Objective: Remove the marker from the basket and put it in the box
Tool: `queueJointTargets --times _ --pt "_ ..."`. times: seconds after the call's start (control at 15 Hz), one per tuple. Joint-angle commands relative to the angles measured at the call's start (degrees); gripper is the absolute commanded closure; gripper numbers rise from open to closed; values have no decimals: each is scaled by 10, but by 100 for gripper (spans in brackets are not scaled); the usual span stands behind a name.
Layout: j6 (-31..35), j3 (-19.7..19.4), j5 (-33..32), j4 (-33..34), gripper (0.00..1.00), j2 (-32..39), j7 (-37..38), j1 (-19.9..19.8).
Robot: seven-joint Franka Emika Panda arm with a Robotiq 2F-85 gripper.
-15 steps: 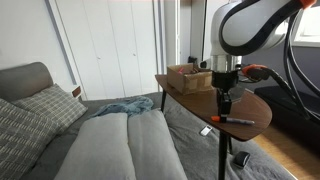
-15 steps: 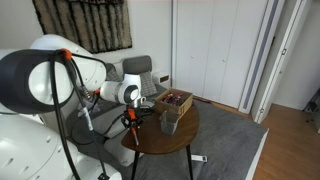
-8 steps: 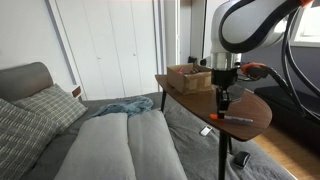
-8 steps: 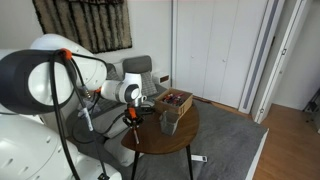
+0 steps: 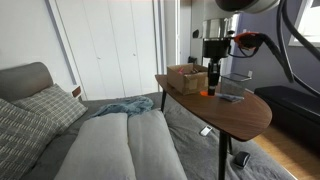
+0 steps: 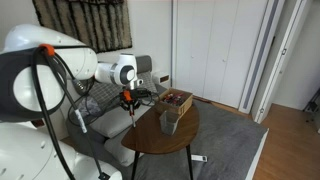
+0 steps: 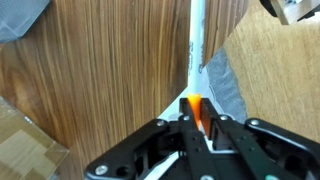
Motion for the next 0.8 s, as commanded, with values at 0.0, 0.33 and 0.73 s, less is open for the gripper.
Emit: queueJointTargets --times 0.0,0.33,0.73 --pt "-53 8 -40 94 96 0 47 1" --pt "-34 0 -105 208 96 50 83 -31" --pt "17 -7 -153 316 96 152 116 -67"
